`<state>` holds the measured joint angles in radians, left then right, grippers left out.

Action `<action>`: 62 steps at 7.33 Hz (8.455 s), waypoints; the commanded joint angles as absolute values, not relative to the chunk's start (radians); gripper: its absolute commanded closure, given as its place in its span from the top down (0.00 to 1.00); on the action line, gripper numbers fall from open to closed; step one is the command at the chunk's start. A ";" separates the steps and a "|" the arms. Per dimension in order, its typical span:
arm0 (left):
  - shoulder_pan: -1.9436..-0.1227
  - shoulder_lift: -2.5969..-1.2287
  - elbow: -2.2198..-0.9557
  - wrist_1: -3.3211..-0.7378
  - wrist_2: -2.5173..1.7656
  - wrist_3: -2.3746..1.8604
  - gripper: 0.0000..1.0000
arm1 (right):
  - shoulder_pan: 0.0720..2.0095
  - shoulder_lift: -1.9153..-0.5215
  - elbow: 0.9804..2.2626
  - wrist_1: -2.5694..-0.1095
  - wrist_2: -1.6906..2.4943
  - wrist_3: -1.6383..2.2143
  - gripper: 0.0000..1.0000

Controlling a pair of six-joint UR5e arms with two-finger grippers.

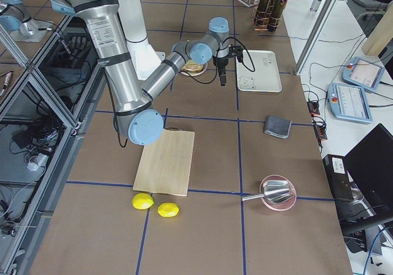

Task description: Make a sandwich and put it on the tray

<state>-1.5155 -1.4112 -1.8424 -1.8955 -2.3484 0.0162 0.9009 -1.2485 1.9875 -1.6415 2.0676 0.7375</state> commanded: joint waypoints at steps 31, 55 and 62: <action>-0.322 -1.971 -1.787 -2.137 -1.726 -1.474 0.00 | 1.555 -1.847 1.893 -1.695 2.263 -0.158 1.00; -0.871 -2.097 -1.681 -1.867 -2.006 -0.862 1.00 | 1.575 -1.838 1.850 -1.694 2.263 -0.161 1.00; -1.468 -1.453 -1.850 -1.633 -2.276 -0.040 1.00 | 1.575 -1.832 1.861 -1.692 2.263 -0.161 1.00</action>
